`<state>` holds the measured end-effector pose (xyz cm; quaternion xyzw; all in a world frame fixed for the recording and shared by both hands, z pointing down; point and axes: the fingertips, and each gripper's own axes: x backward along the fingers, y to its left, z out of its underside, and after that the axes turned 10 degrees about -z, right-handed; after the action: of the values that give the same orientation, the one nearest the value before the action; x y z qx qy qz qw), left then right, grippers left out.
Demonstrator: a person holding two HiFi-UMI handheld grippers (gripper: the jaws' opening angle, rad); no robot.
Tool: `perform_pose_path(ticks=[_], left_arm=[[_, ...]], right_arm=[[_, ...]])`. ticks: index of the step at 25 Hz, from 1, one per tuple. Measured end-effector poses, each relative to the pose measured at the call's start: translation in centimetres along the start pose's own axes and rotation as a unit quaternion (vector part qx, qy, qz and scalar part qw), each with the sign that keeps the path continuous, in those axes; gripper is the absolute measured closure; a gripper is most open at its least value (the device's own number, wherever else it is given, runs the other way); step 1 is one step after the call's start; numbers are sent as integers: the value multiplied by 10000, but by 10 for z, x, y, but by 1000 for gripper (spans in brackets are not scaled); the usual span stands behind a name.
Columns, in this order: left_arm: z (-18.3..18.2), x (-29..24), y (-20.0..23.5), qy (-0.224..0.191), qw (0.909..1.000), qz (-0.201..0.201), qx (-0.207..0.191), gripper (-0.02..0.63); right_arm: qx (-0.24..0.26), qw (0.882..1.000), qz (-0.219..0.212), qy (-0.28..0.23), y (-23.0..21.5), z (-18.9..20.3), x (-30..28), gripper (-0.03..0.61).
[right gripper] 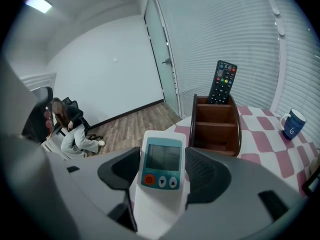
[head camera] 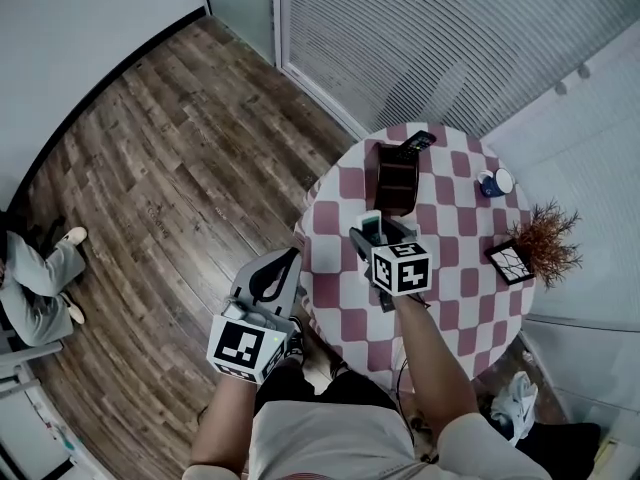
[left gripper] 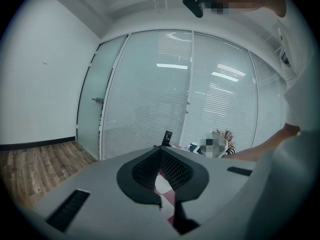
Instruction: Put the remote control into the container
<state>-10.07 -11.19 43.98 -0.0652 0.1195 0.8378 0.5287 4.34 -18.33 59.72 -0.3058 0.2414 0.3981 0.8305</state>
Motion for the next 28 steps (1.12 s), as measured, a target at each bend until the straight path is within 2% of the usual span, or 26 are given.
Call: perform_pose_path(ticks=[4, 8, 11, 16, 20, 28], left_arm=[[-2, -3, -9, -4, 10000, 89, -28, 604], [-6, -8, -12, -19, 9999, 159, -52, 604], [-9, -19, -17, -30, 9996, 257, -104, 604], [-14, -39, -29, -45, 9989, 446, -169, 604], [-14, -54, -34, -13, 9982, 572, -175, 604], [-2, -69, -26, 158, 9973, 692, -166, 604]], right_arm=[[31, 9989, -71, -463, -2, -15, 18, 298], [12, 9900, -1, -1413, -9, -56, 45, 298], [204, 9762, 151, -2153, -17, -94, 71, 298], [497, 9451, 372, -3209, -33, -142, 106, 298], [426, 9296, 561, -3618, -59, -160, 109, 298], [415, 9144, 1089, -3877, -96, -172, 89, 298]])
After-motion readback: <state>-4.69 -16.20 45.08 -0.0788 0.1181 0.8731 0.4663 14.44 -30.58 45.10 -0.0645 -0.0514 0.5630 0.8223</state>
